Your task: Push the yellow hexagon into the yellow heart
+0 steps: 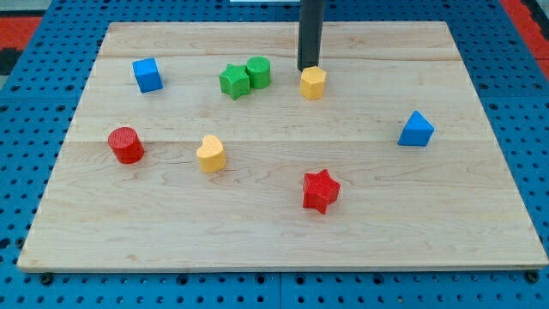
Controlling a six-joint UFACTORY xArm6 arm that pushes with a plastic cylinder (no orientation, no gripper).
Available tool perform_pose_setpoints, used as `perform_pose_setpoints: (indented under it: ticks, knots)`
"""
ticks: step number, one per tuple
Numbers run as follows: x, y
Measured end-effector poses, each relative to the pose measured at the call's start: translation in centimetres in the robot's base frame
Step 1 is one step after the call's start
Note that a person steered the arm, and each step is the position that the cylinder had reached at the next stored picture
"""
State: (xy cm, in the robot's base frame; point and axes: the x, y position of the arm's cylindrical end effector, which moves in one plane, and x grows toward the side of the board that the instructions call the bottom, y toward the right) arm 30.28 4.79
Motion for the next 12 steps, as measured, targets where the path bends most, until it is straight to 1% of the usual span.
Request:
perform_pose_setpoints:
  ticks: [1, 2, 3, 4, 5, 6, 7, 8, 9, 10, 11, 12]
  knots:
    - [4.9, 0.0]
    - [3.4, 0.1]
    - [1.2, 4.9]
    - [1.4, 6.1]
    - [3.4, 6.4]
    - [6.4, 6.3]
    - [6.1, 6.2]
    - [6.9, 3.8]
    - [11.3, 0.8]
    - [17.1, -2.3]
    - [18.7, -2.9]
    - [18.6, -2.4]
